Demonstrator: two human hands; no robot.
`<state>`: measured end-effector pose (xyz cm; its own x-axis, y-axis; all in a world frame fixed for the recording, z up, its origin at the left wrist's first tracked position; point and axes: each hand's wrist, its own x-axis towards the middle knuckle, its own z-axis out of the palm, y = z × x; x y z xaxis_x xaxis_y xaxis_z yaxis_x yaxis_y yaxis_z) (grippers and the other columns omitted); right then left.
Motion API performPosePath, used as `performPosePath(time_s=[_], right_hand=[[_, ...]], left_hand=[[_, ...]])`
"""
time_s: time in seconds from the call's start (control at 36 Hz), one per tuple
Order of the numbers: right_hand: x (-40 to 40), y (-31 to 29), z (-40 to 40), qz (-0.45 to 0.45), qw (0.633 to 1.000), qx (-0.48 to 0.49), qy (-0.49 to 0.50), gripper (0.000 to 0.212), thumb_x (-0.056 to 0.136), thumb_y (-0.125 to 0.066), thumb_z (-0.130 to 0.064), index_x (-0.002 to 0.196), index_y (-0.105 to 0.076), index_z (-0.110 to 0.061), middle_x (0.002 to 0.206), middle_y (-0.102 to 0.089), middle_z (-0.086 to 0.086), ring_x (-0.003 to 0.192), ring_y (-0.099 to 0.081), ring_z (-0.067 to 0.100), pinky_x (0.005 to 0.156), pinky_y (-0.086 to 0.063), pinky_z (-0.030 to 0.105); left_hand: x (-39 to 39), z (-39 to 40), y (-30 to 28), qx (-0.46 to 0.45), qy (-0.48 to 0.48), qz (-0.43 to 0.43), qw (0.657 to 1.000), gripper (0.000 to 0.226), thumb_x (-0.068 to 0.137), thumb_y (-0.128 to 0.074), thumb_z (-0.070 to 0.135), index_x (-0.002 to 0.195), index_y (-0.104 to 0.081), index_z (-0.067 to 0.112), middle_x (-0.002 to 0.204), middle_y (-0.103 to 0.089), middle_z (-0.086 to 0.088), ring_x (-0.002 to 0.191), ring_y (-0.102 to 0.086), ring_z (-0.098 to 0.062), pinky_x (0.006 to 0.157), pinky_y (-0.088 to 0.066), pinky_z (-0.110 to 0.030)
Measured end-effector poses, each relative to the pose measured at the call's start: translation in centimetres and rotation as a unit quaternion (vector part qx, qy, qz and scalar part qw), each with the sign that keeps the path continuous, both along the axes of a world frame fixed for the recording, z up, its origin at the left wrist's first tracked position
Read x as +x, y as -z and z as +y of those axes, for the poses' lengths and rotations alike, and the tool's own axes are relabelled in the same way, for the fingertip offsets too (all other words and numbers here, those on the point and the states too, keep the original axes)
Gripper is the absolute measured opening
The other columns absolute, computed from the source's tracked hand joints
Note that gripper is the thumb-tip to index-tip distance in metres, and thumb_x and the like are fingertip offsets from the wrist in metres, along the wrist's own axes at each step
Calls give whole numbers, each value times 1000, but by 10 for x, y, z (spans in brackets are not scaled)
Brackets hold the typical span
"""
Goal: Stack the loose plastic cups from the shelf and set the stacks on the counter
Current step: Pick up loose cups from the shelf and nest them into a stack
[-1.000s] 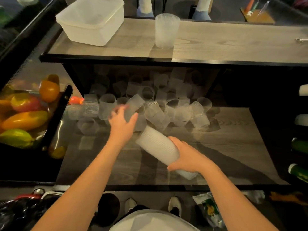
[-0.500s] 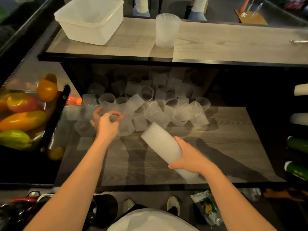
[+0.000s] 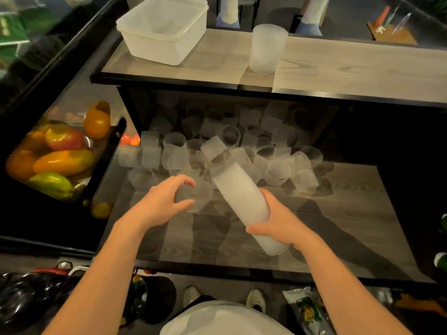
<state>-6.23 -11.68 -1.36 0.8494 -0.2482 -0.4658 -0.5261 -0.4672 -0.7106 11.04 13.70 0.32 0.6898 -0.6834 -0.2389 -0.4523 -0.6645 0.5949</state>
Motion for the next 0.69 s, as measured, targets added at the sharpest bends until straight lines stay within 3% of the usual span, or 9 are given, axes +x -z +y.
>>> performPosePath(time_s=[0.08, 0.19, 0.28, 0.36, 0.47, 0.61, 0.64, 0.69], right_hand=[[4, -2, 2, 14, 997, -50, -58, 105, 67, -85, -37, 149, -19, -48, 129, -45, -6, 112, -51, 16, 89, -50, 38], [6, -5, 6, 40, 985, -109, -124, 106, 67, -82, -38, 147, -15, -56, 119, -43, -7, 109, -51, 21, 94, -50, 47], [8, -5, 10, 52, 980, -129, -143, 105, 69, -82, -37, 147, -14, -55, 117, -44, -6, 109, -50, 21, 95, -48, 47], [8, -2, 10, 62, 979, -136, -138, 106, 68, -82, -38, 148, -14, -54, 123, -45, -5, 114, -49, 22, 98, -46, 48], [3, 1, 11, 73, 986, -94, -121, 108, 65, -83, -40, 147, -15, -56, 127, -45, -5, 117, -50, 21, 98, -48, 46], [4, 7, 18, 74, 986, -96, -115, 106, 62, -83, -40, 143, -17, -56, 125, -46, -3, 115, -52, 23, 98, -48, 49], [4, 8, 17, 75, 987, -92, -106, 104, 62, -83, -40, 142, -19, -57, 122, -46, -4, 111, -52, 23, 96, -49, 48], [3, 8, 15, 78, 990, -87, -84, 104, 63, -83, -41, 143, -17, -55, 119, -45, -4, 108, -53, 22, 94, -51, 46]], left_hand=[[-5, -3, -3, -107, -44, 95, 989, 55, 86, -73, 35, 130, -43, 49, 122, -59, 22, 116, -53, 0, 98, -44, -29], [-13, -12, 0, -289, -137, 212, 923, 51, 89, -71, 19, 131, -49, 37, 119, -69, 12, 109, -64, -7, 92, -51, -30], [-25, -24, 13, -269, -127, 191, 936, 41, 92, -67, 24, 127, -54, 38, 121, -65, 19, 116, -58, -2, 94, -46, -27], [-33, -34, 20, -252, -139, 194, 938, 30, 95, -63, 31, 122, -55, 42, 123, -59, 24, 117, -51, 7, 87, -40, -15], [-24, -37, 24, -237, -162, 258, 922, 27, 98, -54, 40, 125, -56, 44, 126, -59, 17, 117, -53, -2, 90, -42, -25], [-33, -49, 27, -182, -64, 281, 940, 42, 102, -33, 53, 141, -42, 42, 140, -47, 19, 124, -45, -2, 96, -38, -24], [-32, -51, 30, -210, -106, 272, 933, 44, 104, -29, 51, 144, -41, 38, 142, -44, 18, 127, -42, -3, 100, -36, -24], [-17, -53, 40, -248, -304, 187, 901, 45, 103, -36, 50, 142, -43, 29, 144, -40, 5, 136, -35, -16, 108, -34, -35]])
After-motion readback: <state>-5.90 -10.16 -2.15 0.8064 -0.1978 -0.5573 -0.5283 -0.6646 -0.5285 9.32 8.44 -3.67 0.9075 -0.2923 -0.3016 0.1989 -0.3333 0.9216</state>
